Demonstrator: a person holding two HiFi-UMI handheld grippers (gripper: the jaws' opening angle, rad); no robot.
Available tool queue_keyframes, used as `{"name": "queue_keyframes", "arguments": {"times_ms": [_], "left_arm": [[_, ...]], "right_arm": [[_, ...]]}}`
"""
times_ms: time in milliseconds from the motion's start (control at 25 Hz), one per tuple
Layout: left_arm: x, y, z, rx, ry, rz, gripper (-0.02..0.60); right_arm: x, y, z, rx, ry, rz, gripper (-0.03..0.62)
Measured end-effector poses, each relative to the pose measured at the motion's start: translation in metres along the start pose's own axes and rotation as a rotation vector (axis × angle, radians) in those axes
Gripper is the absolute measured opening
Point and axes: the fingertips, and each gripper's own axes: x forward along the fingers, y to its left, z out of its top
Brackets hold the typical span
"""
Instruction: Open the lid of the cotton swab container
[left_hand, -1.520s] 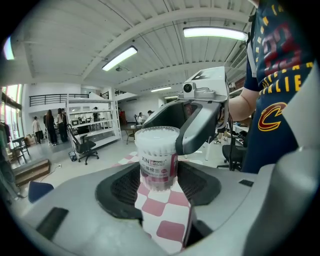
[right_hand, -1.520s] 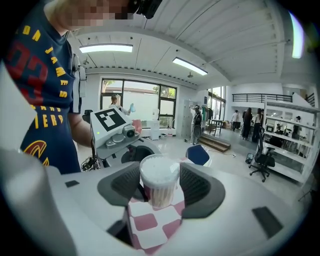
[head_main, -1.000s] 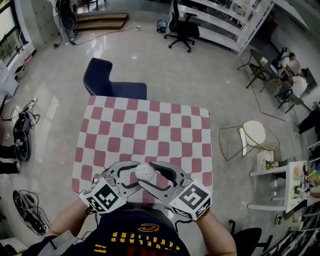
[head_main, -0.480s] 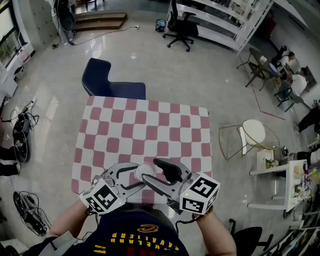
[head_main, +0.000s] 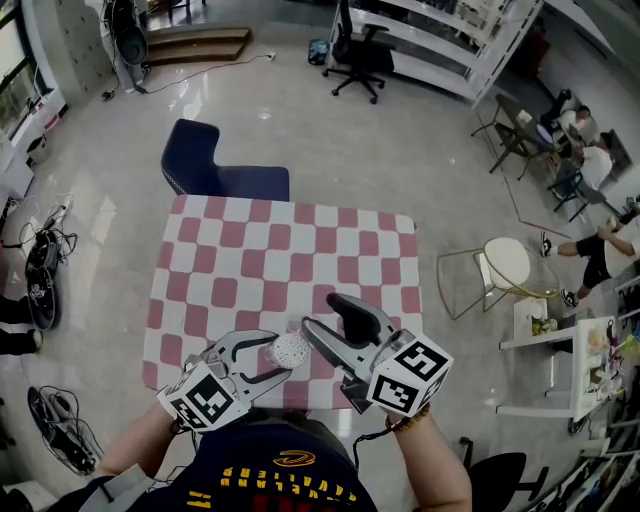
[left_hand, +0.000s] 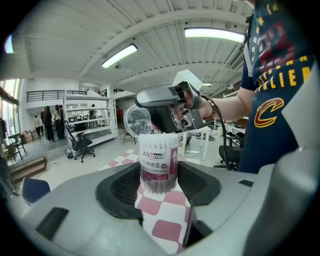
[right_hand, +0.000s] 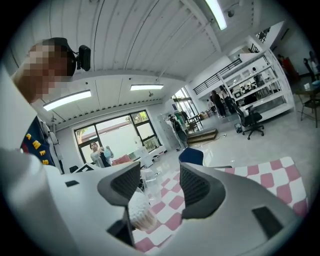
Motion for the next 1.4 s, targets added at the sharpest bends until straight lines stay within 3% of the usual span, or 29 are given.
{"name": "queue_keyframes", "arguments": {"times_ms": [640, 1080, 1400], "left_arm": [[0.002, -0.006, 0.006, -0.013, -0.038, -0.022, 0.236], [-0.001, 0.004, -0.003, -0.046, -0.032, 0.006, 0.236], [-0.006, 0.025, -0.002, -0.128, -0.095, 0.131, 0.236]], "right_arm": [[0.008, -0.034, -0.015, 0.23, -0.038, -0.009, 0.252], [0.007, -0.029, -0.004, 0.234, -0.08, 0.001, 0.251], [-0.016, -0.023, 0.021, 0.143, -0.173, -0.083, 0.244]]}}
